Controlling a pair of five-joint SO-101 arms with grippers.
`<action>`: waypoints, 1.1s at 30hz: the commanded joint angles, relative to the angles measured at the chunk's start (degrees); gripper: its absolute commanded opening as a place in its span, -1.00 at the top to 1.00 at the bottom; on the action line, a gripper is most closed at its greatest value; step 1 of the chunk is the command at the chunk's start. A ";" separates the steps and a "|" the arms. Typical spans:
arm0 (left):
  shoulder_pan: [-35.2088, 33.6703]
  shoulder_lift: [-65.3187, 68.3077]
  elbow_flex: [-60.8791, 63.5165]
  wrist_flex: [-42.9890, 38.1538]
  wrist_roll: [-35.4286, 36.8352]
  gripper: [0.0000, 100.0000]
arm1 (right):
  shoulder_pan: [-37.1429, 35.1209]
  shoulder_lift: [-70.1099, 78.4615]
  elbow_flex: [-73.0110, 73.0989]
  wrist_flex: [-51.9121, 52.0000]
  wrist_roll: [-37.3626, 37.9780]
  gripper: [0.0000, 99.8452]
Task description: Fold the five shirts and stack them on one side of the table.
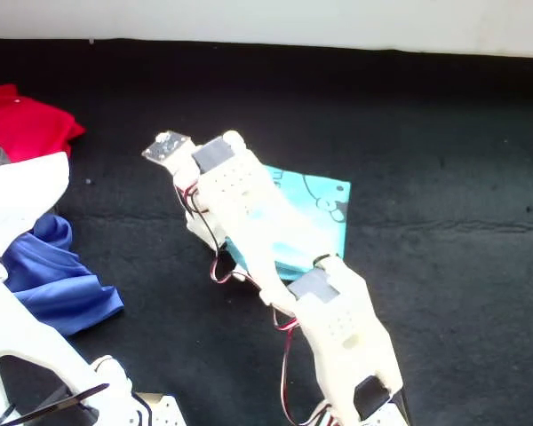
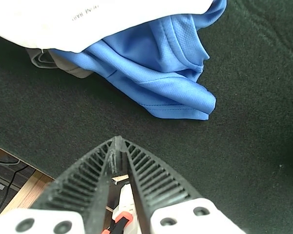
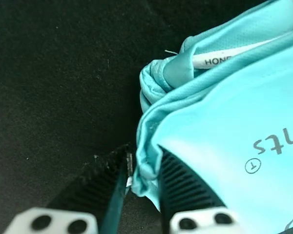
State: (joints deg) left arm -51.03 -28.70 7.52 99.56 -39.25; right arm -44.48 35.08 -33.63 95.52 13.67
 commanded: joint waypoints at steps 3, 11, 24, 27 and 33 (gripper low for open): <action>0.66 -1.45 -1.45 -0.70 -0.18 0.97 | -0.57 -5.58 -5.93 4.35 0.62 0.55; 0.66 -1.45 -1.45 -0.70 -0.18 0.97 | 3.30 -12.70 -3.12 5.58 0.97 0.98; 0.57 -1.45 -1.45 -0.70 -0.18 0.97 | -1.10 -3.74 10.07 -5.32 2.20 0.99; 0.40 -1.45 -1.45 -0.70 -0.18 0.97 | -2.68 -0.57 5.93 -4.26 2.20 0.99; 0.40 -1.80 -1.45 -0.70 -0.18 0.97 | -0.75 -1.71 -5.41 5.85 1.32 0.99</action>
State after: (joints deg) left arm -51.03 -28.70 7.52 99.56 -39.25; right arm -46.59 35.34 -33.71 98.86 15.25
